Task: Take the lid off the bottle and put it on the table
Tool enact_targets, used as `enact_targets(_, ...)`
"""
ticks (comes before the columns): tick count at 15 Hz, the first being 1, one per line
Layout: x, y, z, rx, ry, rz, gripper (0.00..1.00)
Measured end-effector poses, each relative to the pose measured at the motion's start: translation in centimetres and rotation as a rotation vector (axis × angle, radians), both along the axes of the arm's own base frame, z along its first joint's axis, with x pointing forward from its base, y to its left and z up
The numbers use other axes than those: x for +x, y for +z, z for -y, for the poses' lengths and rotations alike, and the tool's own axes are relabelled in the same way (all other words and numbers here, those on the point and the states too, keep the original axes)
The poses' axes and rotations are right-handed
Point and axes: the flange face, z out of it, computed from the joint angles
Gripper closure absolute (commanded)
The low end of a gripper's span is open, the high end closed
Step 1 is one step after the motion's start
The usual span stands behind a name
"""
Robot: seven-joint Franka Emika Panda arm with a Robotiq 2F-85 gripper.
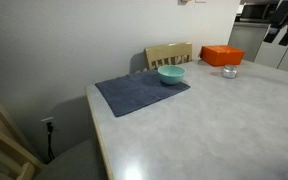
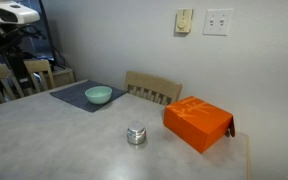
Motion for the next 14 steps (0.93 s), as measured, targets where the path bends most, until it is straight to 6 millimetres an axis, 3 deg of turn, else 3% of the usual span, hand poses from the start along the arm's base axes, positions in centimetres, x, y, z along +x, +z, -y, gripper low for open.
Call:
enact_targets(5, 0.3, 0.5, 0.4, 0.002, -0.017, 0.01, 0.0)
enact_targets(7, 0.8, 1.5, 1.5, 0.007, -0.051, 0.031, 0.0)
enact_targets(11, 1.4, 4.7, 5.8, 0.033, -0.15, 0.104, 0.0)
enact_targets(14, 1.2, 5.2, 5.9, 0.035, -0.151, 0.115, 0.0)
